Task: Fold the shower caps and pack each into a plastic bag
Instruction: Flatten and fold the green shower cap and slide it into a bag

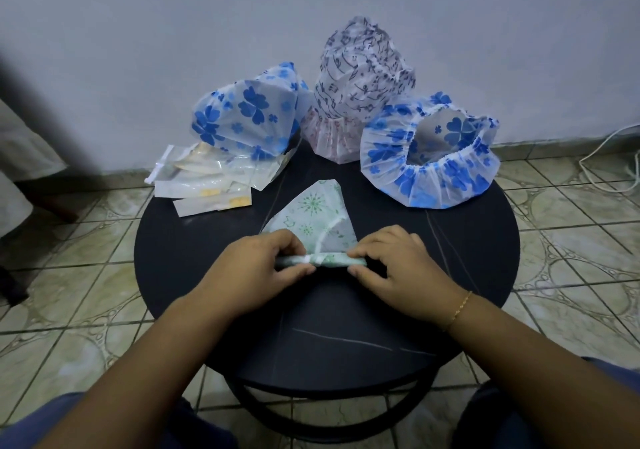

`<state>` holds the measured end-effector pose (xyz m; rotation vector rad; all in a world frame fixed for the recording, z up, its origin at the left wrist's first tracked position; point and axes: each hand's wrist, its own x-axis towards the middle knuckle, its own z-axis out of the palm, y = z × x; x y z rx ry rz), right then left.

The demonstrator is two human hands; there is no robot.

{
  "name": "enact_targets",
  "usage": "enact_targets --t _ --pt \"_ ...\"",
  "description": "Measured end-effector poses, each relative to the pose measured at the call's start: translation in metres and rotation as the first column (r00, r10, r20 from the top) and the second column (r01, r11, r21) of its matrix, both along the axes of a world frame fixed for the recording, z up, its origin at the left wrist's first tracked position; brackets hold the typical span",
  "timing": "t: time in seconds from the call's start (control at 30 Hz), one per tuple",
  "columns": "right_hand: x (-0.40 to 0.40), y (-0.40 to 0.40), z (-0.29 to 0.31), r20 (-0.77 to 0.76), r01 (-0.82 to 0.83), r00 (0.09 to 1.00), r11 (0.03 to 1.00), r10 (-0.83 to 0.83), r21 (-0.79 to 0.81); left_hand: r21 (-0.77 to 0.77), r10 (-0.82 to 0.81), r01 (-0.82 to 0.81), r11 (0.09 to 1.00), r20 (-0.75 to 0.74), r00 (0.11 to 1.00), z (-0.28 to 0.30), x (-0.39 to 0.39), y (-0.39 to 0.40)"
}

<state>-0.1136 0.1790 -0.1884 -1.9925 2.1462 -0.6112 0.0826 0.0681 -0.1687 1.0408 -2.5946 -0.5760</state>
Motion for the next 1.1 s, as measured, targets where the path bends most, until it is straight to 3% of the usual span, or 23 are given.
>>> enact_targets --t 0.17,0.33,0.47,0.77,0.93,1.03,1.1 --pt "0.001 -0.005 0.002 0.227 0.039 0.973 0.999 -0.039 0.006 0.115 0.071 -0.064 0.991 -0.056 0.996 0.0 0.001 0.0" --pt "0.004 -0.013 0.003 0.47 0.192 0.868 0.981 -0.162 -0.017 0.039 0.107 -0.104 0.994 -0.087 0.99 -0.003 -0.002 0.001" --pt "0.008 -0.022 0.0 0.518 0.279 0.819 0.96 -0.246 0.016 0.019 0.141 -0.139 0.99 -0.104 0.985 -0.005 -0.006 0.002" --pt "0.012 -0.029 0.002 0.357 0.322 0.879 0.946 -0.317 0.048 -0.164 0.228 -0.251 0.954 -0.146 0.963 -0.018 -0.014 -0.006" --pt "0.011 -0.029 -0.007 0.143 0.27 0.955 0.961 -0.258 -0.068 -0.525 0.009 -0.097 0.846 -0.168 0.986 -0.026 -0.017 -0.014" --pt "0.011 -0.027 -0.01 0.016 0.156 0.988 0.975 -0.156 -0.159 -0.46 -0.104 0.046 0.887 -0.102 0.989 -0.025 -0.018 -0.012" --pt "0.01 -0.026 -0.008 -0.029 0.108 0.993 0.988 -0.112 -0.107 -0.351 -0.083 0.058 0.935 -0.056 0.995 -0.022 -0.017 -0.012"
